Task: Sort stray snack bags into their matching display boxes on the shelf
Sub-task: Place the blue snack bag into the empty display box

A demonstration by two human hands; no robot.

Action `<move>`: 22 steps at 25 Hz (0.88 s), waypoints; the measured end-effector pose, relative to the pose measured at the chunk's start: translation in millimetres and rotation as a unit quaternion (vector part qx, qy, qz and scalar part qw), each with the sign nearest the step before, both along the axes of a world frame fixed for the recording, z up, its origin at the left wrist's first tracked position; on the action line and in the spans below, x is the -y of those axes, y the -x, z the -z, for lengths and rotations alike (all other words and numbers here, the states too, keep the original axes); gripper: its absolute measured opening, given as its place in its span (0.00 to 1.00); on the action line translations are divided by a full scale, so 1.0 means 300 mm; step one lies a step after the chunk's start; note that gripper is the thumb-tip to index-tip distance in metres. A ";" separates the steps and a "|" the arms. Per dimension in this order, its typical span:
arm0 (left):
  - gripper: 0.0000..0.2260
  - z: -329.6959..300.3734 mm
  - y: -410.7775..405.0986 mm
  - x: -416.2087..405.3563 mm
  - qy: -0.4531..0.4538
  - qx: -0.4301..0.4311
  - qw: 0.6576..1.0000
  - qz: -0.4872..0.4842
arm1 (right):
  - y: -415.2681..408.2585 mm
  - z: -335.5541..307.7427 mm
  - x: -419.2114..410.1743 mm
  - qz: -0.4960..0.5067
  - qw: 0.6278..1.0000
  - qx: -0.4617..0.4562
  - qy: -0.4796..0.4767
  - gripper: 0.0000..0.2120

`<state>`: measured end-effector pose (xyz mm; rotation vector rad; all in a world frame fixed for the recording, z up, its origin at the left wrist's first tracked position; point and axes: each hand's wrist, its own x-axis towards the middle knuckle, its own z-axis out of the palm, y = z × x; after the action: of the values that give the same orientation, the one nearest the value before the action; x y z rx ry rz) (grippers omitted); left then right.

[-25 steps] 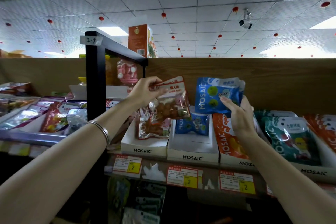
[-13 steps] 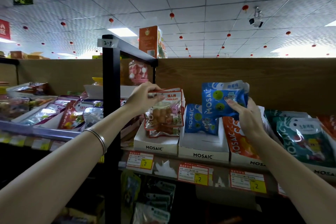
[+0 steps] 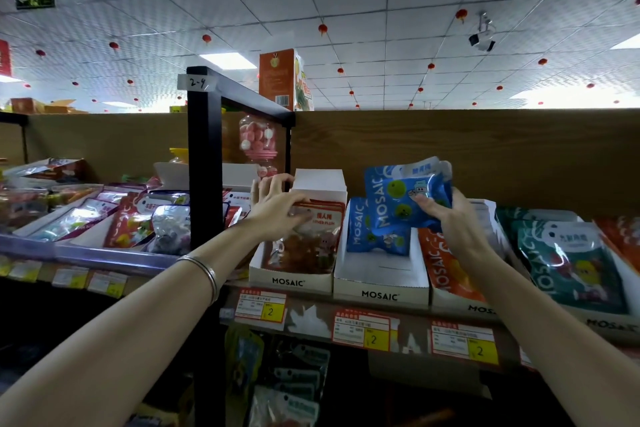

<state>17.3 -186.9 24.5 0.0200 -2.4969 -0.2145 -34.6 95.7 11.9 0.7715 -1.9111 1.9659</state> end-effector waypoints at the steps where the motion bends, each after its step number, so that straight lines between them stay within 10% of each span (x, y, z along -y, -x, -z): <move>1: 0.12 0.011 0.003 0.004 -0.004 0.006 1.000 0.002 | 0.003 0.001 0.001 -0.003 1.000 0.000 -0.002 0.18; 22: 0.31 0.027 0.072 -0.214 -0.056 0.024 0.989 0.136 | 0.002 -0.008 0.023 -0.012 0.999 0.007 -0.037 0.21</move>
<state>-4.4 -122.8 16.5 -0.2733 -2.5264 -0.4720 -35.1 88.8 14.3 0.8069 -2.0015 1.9295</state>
